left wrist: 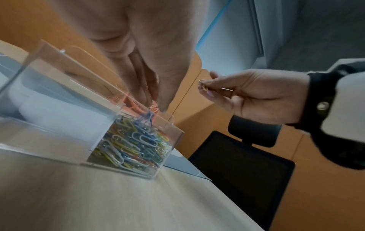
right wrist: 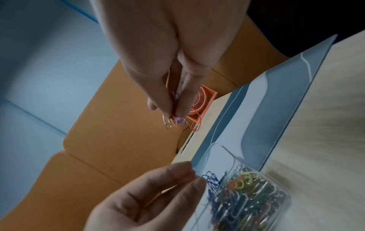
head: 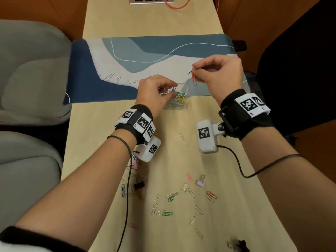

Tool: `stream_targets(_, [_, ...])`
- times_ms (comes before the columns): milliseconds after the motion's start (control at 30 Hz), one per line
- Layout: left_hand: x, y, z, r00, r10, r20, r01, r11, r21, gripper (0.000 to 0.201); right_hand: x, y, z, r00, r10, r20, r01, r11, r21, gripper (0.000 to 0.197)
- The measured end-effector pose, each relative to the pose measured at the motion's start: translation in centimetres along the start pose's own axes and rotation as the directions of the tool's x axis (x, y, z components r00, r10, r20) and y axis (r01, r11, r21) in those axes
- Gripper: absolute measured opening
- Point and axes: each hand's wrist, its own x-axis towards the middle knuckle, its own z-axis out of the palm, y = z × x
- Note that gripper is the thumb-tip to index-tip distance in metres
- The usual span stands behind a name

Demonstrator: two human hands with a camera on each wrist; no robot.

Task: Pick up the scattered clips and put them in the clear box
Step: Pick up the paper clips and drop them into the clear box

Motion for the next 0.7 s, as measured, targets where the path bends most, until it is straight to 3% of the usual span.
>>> stream_targets(133, [-1.2, -0.1, -0.4, 0.997, 0.032, -0.072, -0.032, 0.999, 0.013, 0.017, 0.6, 0.5, 1.2, 0.996, -0.056, 0.069, 0.069, 0.978, -0.196, 0.018])
stream_targets(267, [-3.8, -1.4, -1.1, 0.982, 0.04, -0.185, -0.033, 0.999, 0.039, 0.023, 0.5, 1.0, 3.0, 0.983, -0.078, 0.166, 0.131, 0.932, -0.337, 0.012])
stream_targets(433, [-7.7, -3.3, -2.7, 0.981, -0.012, -0.194, 0.023, 0.998, 0.058, 0.027, -0.2, 1.5, 4.0, 0.971, -0.039, 0.238, 0.137, 0.902, -0.41, 0.007])
stream_targets(600, [-10.7, -5.1, -5.3, 0.989, -0.145, -0.04, 0.15, 0.97, 0.189, 0.04, -2.6, 1.1, 3.1, 0.982, -0.036, 0.183, 0.106, 0.916, -0.388, 0.012])
stream_targets(700, [-12.5, -5.1, -6.4, 0.981, -0.138, 0.134, 0.078, 0.921, 0.382, 0.049, -6.0, 1.7, 2.3, 0.974, -0.009, 0.228, 0.125, 0.855, -0.504, 0.019])
